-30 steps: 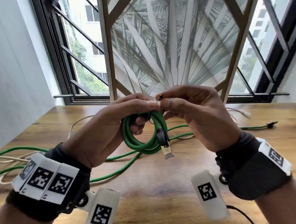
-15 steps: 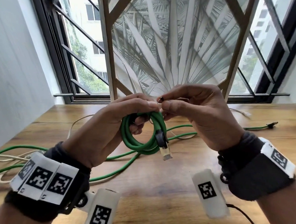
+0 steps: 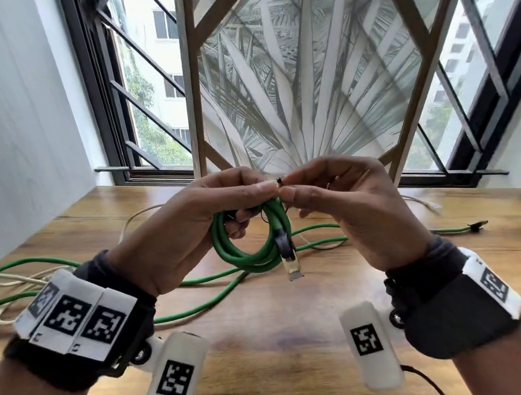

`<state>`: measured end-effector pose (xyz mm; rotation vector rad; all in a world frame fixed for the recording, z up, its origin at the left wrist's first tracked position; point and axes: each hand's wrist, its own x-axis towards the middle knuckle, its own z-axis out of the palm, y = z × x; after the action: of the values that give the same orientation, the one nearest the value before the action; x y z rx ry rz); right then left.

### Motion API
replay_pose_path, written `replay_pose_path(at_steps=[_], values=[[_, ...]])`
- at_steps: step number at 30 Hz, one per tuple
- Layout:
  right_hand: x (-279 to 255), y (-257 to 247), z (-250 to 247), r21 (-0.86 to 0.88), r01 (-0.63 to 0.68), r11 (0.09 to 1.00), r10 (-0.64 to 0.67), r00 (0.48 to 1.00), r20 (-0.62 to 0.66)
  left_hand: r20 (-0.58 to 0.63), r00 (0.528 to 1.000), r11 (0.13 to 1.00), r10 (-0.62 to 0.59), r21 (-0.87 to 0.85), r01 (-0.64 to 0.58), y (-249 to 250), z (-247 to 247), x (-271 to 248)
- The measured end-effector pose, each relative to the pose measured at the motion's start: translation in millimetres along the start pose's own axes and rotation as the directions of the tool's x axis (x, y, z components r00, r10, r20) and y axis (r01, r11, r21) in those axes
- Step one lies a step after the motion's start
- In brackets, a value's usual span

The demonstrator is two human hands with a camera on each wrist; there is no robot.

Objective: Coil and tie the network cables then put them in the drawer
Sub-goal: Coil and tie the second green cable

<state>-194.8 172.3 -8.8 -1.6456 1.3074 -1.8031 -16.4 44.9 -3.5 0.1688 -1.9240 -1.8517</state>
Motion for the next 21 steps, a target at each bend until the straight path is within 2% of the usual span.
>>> replay_pose_path(at_steps=[11,18,21], values=[[1.1,-1.3,-3.0,-0.082,-0.028,0.996,0.029,1.000,0.011,-0.023,1.000,0.985,0.021,0.171,-0.017,-1.0,2.9,-1.2],[2.5,-0.3,-5.2,-0.204,0.007,0.979,-0.004,1.000,0.016,-0.106,0.994,0.978,0.042,0.209,-0.019,-5.1,5.5,1.6],[2.6,0.3,-4.8,-0.310,0.029,0.950,-0.027,1.000,0.010,-0.123,0.991,0.977,0.044,0.213,-0.017,-7.2,6.2,3.6]])
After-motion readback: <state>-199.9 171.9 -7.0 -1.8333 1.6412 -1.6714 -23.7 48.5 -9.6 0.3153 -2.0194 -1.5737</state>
